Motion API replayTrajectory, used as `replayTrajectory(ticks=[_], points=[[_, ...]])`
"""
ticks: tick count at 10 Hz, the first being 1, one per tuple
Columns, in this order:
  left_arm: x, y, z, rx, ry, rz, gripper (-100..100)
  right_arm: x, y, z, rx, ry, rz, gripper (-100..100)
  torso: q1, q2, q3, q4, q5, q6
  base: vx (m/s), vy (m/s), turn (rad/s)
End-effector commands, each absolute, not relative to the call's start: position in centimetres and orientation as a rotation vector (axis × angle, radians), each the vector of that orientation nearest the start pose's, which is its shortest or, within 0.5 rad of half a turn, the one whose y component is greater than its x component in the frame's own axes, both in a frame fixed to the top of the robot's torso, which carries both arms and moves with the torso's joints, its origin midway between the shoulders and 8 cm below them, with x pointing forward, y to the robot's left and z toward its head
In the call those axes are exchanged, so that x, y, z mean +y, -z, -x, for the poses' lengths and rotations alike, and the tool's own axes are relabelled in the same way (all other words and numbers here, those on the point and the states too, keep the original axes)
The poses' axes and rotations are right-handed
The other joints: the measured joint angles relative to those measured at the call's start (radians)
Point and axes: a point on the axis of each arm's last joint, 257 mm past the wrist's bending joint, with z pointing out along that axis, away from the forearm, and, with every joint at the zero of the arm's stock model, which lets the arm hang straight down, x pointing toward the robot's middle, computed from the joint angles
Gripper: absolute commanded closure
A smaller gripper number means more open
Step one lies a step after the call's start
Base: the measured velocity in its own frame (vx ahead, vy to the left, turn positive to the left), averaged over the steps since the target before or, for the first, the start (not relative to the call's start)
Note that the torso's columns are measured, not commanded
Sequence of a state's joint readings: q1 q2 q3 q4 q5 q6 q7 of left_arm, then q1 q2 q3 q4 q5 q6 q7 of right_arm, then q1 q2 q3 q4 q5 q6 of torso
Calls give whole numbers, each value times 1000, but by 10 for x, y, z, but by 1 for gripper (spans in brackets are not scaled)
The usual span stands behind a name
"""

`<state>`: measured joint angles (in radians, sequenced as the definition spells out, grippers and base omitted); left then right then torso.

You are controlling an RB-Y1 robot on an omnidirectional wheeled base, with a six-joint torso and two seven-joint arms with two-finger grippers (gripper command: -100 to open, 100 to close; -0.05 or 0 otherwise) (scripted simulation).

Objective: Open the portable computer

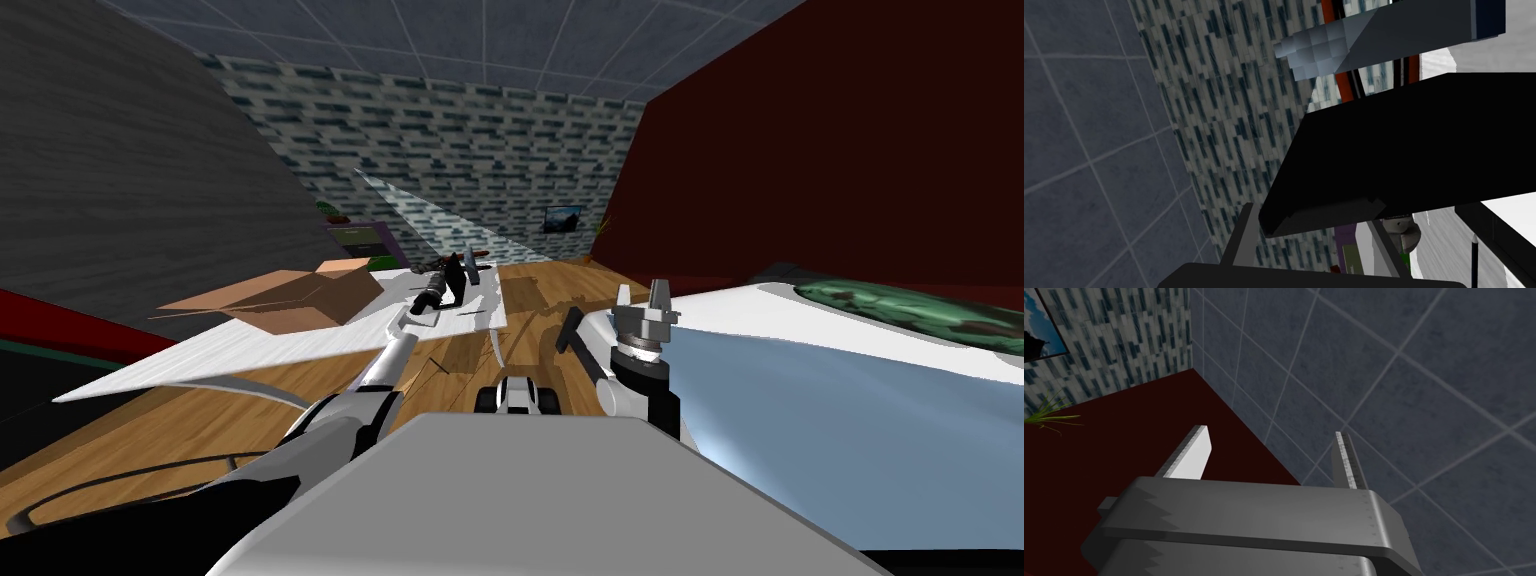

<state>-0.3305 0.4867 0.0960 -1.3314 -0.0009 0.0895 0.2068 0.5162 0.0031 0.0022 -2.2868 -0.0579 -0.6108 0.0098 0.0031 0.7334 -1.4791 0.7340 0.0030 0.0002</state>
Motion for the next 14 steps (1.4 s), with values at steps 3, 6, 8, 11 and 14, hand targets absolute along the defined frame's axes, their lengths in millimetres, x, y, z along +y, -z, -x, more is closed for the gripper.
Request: replayTrajectory(ticks=[3,6,8,11,14], points=[[414,137,-642,1205,957,1106,100,-285,-43,-320,501,-1345,-609,0,-3,0,0,0,-1,2,-11,0,-9],[405,124,-662,1191,1012,1100,100,-285,-43,-320,501,-1345,-609,0,-1,2,2,2,-2,1,-41,-3,90],[394,107,-675,1173,1072,1078,100,-285,-43,-320,501,-1345,-609,0,0,-2,-1,-3,1,1,-18,0,78],[405,123,-678,1185,1040,1121,100,-285,-43,-320,501,-1345,-609,0,-4,4,3,3,-3,2,-27,2,28],[395,105,-688,1164,1098,1095,100,-285,-43,-320,501,-1345,-609,0,-2,-2,-1,-2,0,3,-17,0,50]])
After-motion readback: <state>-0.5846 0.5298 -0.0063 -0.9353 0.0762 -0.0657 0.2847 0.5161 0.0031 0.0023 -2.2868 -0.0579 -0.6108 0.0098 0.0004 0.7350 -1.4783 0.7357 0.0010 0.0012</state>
